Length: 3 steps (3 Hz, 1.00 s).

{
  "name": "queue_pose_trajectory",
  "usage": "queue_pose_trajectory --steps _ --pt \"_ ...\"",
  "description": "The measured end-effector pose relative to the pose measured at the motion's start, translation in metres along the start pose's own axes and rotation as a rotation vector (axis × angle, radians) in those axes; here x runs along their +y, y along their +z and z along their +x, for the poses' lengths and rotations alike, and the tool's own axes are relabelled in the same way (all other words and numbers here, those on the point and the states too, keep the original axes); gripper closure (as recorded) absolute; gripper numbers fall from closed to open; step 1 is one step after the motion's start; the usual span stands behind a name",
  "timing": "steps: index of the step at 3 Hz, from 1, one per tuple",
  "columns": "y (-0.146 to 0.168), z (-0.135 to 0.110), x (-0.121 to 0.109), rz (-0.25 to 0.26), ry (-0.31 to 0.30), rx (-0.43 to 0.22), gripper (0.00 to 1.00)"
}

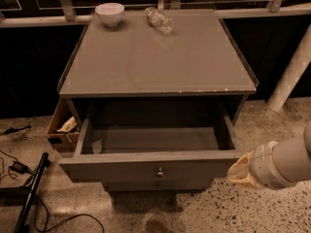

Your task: Close top drawer

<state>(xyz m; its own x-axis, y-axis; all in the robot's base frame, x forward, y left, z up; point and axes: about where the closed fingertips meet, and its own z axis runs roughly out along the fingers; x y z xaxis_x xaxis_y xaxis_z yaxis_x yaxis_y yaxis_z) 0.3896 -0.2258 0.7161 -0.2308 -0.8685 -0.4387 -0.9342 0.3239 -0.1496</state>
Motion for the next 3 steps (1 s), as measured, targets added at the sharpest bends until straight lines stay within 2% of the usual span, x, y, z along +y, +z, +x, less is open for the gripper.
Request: queue_pose_trajectory --steps 1,2,3 --pt "0.047 0.021 0.005 -0.03 -0.01 -0.039 1.0" --pt "0.1 0.043 0.007 -0.073 0.008 -0.077 1.0" --pt "0.1 0.043 0.007 -0.073 0.008 -0.077 1.0"
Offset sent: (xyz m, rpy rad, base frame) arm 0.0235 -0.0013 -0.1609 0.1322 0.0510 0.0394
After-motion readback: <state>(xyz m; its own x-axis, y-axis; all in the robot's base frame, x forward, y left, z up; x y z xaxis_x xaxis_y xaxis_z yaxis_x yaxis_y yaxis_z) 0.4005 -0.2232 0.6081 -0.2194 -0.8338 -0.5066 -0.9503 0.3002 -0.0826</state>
